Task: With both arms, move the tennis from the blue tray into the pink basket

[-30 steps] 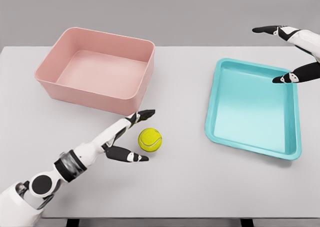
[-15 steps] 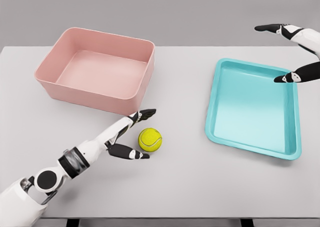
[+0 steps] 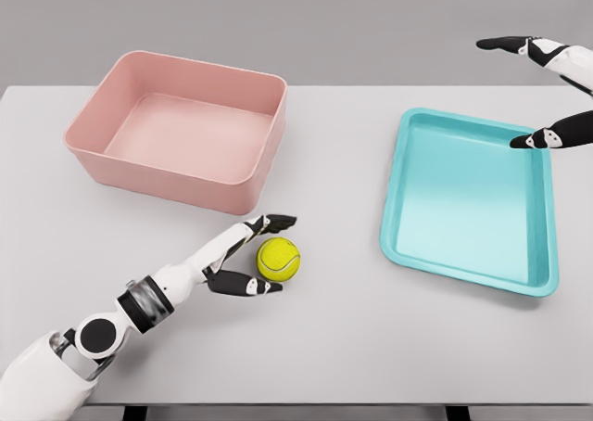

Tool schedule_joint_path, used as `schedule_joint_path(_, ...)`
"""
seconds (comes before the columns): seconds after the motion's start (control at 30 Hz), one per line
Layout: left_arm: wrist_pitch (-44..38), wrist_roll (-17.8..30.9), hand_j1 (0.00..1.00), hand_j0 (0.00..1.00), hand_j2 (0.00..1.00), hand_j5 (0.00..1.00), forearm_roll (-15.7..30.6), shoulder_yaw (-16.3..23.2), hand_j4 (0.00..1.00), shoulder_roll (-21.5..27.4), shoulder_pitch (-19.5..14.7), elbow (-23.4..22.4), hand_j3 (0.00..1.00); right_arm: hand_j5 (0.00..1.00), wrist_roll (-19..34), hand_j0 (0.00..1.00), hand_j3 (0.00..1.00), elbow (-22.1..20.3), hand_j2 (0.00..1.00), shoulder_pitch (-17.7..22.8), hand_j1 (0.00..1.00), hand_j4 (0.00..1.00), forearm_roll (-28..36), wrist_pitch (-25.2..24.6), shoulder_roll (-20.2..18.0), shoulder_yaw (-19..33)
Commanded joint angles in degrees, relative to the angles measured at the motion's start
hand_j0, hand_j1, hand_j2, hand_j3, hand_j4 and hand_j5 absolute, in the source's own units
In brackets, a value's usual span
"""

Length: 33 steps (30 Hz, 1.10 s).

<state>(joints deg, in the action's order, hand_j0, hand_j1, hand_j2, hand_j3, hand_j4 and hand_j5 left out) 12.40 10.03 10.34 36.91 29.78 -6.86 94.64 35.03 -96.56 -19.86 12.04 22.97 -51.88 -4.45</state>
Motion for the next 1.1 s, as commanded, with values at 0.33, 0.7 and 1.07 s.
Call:
schedule_joint_path(0.33,0.0,0.0,0.55,0.55,0.55,0.55,-0.1,0.0,0.55,0.1,0.1,0.4,0.55,1.00,0.0,1.00,1.00,-0.7,1.00,0.4,1.00,1.00,0.5,-0.2,0.0,0.0)
schedule_joint_path(0.7,-0.1,0.1,0.49,0.49,0.49,0.49,-0.1,-0.1,0.49,0.6,0.2,4.8,0.49,1.00,0.0,1.00,1.00,-0.7,1.00,0.4,1.00,1.00,0.5,-0.3,-0.1,0.0)
schedule_joint_path(1.07,6.8,0.5,0.49,0.49,0.49,0.49,-0.1,-0.3,0.49,1.9,-0.1,6.4,0.49,1.00,0.0,1.00,1.00,-0.7,1.00,0.4,1.00,1.00,0.5,-0.4,-0.1,0.0)
